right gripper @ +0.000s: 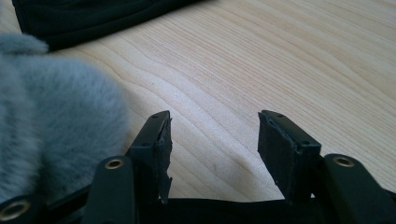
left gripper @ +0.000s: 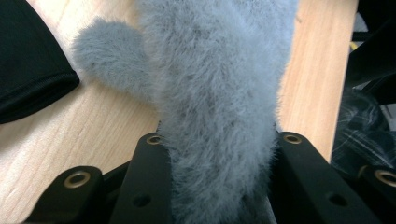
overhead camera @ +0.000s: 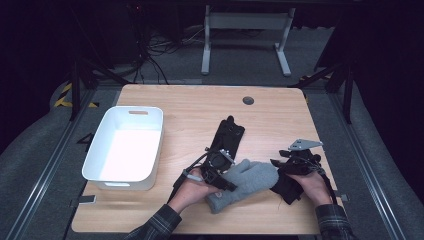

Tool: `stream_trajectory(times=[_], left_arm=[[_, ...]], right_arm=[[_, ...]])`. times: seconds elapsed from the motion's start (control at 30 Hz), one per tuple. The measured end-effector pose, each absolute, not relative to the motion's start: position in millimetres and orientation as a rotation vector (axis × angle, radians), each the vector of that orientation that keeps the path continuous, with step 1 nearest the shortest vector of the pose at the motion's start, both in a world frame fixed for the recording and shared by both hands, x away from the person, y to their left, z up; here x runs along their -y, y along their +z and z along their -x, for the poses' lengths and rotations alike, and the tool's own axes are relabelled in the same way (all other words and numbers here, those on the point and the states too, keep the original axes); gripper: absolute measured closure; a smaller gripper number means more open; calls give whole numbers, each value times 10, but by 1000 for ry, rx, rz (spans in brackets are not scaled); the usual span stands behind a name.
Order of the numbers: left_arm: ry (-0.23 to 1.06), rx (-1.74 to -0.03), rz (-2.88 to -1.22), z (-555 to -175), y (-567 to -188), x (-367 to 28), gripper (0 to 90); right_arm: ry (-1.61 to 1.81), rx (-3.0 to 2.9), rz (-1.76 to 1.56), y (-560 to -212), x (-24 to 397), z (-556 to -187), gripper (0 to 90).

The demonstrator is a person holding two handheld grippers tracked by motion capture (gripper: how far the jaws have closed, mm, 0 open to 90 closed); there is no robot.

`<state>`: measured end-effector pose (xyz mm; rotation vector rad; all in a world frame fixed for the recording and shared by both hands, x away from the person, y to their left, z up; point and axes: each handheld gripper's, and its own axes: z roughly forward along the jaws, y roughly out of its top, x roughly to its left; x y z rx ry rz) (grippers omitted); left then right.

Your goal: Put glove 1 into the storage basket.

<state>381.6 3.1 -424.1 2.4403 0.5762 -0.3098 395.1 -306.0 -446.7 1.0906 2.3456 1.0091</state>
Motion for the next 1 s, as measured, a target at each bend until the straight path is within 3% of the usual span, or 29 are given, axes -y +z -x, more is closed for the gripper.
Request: stream_trajectory(times=[1.0], left_arm=[[-136, -722, -2278, -4023, -3395, -839, 706]], right_arm=[[1050, -2355, -1086, -4447, 3039, -3948, 444]])
